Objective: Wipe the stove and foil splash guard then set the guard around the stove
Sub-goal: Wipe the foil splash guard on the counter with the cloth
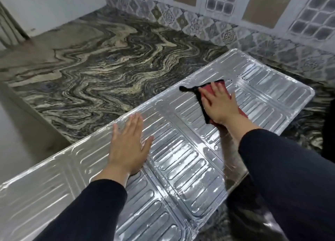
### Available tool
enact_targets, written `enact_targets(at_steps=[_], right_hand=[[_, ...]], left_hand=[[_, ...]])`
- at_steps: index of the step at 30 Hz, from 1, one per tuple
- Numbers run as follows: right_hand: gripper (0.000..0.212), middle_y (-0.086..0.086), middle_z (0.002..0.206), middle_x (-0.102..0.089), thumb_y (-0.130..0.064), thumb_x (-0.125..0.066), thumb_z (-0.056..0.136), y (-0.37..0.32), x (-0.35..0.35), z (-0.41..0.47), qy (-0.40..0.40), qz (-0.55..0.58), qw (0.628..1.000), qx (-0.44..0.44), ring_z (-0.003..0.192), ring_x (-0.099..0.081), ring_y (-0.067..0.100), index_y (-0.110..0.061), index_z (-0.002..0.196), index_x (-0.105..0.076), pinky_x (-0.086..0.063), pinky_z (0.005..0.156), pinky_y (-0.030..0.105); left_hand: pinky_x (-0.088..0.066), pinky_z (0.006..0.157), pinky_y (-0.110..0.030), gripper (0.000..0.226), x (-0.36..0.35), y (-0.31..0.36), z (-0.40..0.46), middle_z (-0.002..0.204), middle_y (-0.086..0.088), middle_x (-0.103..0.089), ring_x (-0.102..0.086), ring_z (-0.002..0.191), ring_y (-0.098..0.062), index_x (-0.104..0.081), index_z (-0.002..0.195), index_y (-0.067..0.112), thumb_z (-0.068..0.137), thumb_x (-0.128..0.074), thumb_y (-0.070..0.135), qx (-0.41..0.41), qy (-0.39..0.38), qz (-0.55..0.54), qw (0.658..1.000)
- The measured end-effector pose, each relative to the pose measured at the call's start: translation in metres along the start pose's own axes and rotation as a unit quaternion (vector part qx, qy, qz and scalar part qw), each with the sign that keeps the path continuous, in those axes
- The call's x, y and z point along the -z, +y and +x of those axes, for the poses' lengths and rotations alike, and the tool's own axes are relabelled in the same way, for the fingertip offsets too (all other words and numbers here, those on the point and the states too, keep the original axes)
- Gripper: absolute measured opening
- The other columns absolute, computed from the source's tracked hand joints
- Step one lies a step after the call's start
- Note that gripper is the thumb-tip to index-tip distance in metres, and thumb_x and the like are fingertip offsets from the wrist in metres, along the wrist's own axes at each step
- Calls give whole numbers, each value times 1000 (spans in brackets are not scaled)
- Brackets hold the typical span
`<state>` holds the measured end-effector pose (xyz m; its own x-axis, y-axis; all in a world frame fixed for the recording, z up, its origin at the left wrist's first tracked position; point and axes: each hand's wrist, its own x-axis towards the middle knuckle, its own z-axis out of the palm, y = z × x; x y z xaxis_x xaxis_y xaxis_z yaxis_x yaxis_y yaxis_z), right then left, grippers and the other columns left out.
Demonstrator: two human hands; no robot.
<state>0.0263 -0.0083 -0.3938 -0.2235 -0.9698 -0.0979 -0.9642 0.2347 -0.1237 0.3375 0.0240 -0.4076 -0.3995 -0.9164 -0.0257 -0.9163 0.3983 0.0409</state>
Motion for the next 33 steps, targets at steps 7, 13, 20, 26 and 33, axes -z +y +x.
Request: enact_targets(at_steps=[7,13,20,26,33], right_hand=[[50,2,162,1,-49,-11,98,-31,-8,-31,12,33,999,-18,148,7,24,-44,148,-11,8,117,52],[51,4,161,7,-45,-10,99,-71,-17,-62,9,30,999,7,148,11,25,-40,149,-5,9,116,52],[55,-5,161,1,-51,-4,92,-55,-14,-41,11,30,995,94,148,8,19,-46,146,-13,12,114,51],[46,-6,161,-1,-50,-19,98,-21,1,28,13,39,992,117,148,6,17,-52,143,-19,11,113,54],[48,-2,162,2,-47,-15,99,77,24,115,-4,5,999,-48,148,6,20,-45,147,-14,8,114,59]], left_hand=[[8,116,-53,69,16,16,18,161,2,4,7,148,-14,-1,152,16,94,-22,47,59,-11,-38,997],[8,118,-53,62,24,70,69,162,-1,4,7,148,-15,-1,152,13,97,-19,35,24,-23,-89,995],[7,116,-54,71,-1,74,78,161,0,9,9,148,-15,13,150,14,93,-5,52,27,19,-77,997],[8,115,-53,78,0,78,83,161,-3,10,10,148,-17,12,150,17,89,-2,63,52,19,-74,996],[7,118,-53,83,2,80,85,160,-1,15,15,147,-16,6,151,22,84,0,70,65,10,-62,996]])
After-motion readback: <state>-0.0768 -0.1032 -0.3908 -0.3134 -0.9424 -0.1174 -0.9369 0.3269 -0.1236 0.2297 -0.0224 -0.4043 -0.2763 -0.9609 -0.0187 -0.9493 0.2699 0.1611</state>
